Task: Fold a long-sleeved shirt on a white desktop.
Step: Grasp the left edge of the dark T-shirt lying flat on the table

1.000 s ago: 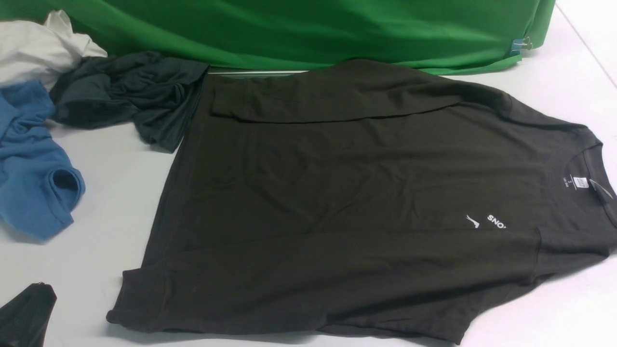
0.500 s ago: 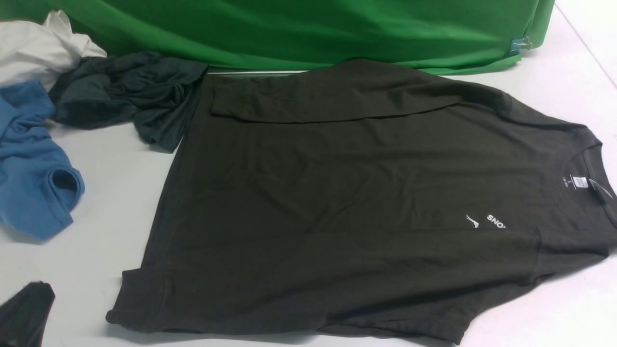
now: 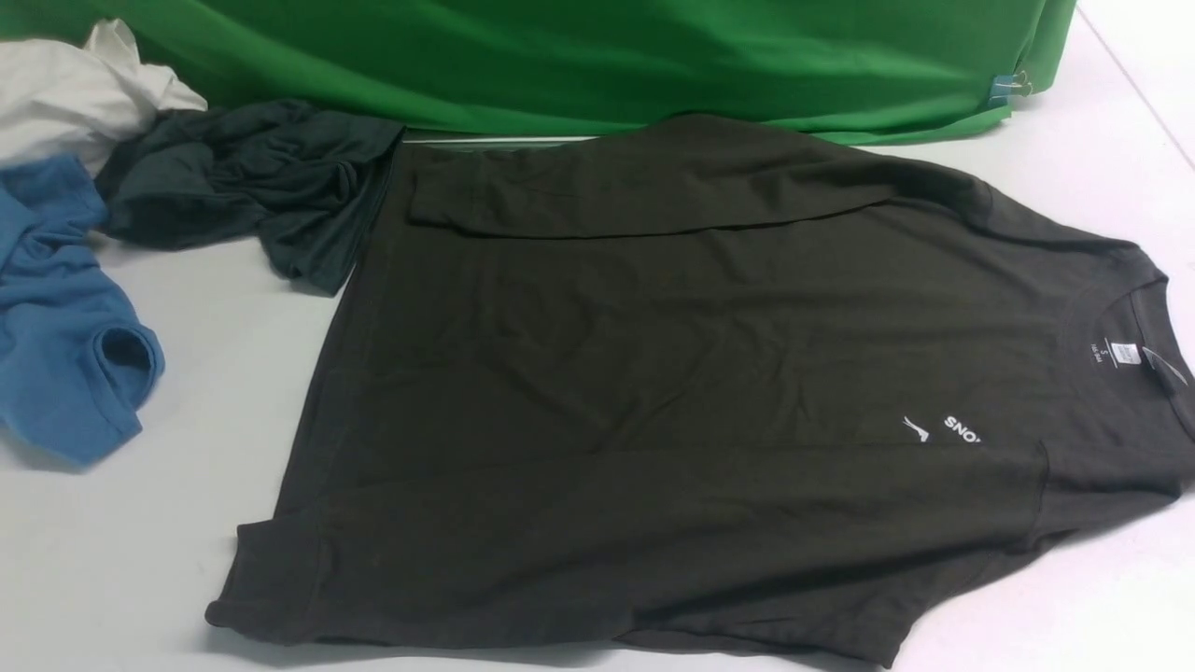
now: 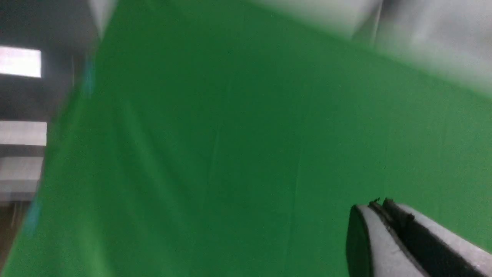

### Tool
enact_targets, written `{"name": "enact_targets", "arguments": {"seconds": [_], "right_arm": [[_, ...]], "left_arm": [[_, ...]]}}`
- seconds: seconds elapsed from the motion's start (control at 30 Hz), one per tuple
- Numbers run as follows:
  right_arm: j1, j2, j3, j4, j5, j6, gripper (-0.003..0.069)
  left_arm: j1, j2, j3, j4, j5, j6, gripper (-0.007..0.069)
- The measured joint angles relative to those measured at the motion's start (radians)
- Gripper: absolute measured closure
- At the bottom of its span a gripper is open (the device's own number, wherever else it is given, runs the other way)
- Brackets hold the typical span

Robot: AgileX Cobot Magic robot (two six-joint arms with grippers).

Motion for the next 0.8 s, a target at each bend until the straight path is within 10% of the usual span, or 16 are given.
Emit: {"name": "enact_targets", "arguments": {"seconds": [0.27,0.5,0.8], "right_arm": [[0.001,0.238,-0.581,0.0,0.379,-0.138,0.0412],[0.001,0.54,-1.025,0.0,0.875,-0.39,0.0412],[0.079,0.668,-0.954,0.07,1.09,-0.473,0.0412]], "left_arm": [[0.0,0.119,-0.574,0.017,0.398,0.046,0.0606],[-0.002,0.439,-1.088,0.176,1.08,0.052,0.0606],[-0.102,0.614,-1.175,0.387,1.349,0.052,0.0606]]}}
